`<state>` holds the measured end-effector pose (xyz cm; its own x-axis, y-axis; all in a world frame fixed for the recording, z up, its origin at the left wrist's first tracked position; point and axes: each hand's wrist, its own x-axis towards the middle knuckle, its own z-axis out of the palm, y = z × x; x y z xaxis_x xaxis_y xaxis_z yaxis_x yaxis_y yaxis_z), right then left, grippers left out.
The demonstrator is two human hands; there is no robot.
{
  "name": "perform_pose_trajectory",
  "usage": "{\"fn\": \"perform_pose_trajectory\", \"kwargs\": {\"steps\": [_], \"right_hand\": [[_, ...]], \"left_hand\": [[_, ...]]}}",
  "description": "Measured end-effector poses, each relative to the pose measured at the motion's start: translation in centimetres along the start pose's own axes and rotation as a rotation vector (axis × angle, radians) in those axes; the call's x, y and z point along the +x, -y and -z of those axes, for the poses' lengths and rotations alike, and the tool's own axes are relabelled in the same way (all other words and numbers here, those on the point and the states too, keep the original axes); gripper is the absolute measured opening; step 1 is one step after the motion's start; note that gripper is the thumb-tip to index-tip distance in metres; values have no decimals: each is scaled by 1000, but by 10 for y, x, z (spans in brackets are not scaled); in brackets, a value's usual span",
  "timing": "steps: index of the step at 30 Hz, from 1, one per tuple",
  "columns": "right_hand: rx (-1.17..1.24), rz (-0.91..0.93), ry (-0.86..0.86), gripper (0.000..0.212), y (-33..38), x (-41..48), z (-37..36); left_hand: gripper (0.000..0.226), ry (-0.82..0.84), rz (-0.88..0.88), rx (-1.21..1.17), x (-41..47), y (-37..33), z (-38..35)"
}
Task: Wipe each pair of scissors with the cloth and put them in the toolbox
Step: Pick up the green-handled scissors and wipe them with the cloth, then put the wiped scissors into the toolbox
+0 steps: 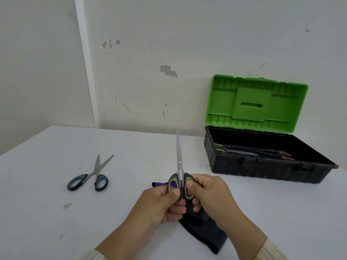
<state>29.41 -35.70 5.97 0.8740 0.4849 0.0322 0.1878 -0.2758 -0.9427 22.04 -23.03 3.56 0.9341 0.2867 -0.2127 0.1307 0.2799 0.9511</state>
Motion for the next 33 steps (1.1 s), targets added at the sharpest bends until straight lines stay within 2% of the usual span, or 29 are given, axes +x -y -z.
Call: {"fn": "perform_pose_trajectory", "kwargs": {"steps": [2, 4, 6, 9, 12, 15, 16, 19, 21, 23, 26, 28, 30, 33], "right_hand": [[-74, 20, -21, 25, 0, 1, 1], [-295, 110, -108, 20, 0, 4, 5], [-449, 189, -207, 29, 6, 4, 10], [-396, 214, -272, 27, 17, -2, 20], [-357, 193, -345, 4, 18, -6, 41], [-275, 142, -417, 10, 9, -9, 77], [-256, 114, -428, 10, 6, -11, 90], [-262, 44, -487, 12, -10, -16, 126], [-280, 26, -548, 12, -21, -16, 150], [-311, 65, -610, 11, -24, -13, 175], [-464, 208, -678, 8, -8, 1, 215], [-554, 317, -648, 8, 8, 18, 240], [-731, 350, -575, 11, 18, 46, 263], [-1117, 211, -297, 17, 4, 95, 286]], "left_hand": [[18, -13, -24, 23, -1, -1, -2], [18, -20, -56, 48, -2, -3, -5], [18, -14, -98, 123, -6, -3, -11], [19, -28, -201, 323, -13, 1, -25], [20, -12, -341, 568, -17, 4, -47], [11, 92, -412, 748, -16, 5, -83], [14, 131, -408, 822, -14, 7, -99], [45, 244, -326, 990, 0, 22, -144], [58, 296, -258, 1135, 10, 32, -168], [63, 327, -241, 1329, 24, 40, -185], [65, 237, -299, 1484, 51, 51, -194], [66, 169, -330, 1498, 65, 56, -197], [65, 129, -346, 1505, 73, 59, -200], [65, 87, -365, 1496, 79, 64, -200]]}}
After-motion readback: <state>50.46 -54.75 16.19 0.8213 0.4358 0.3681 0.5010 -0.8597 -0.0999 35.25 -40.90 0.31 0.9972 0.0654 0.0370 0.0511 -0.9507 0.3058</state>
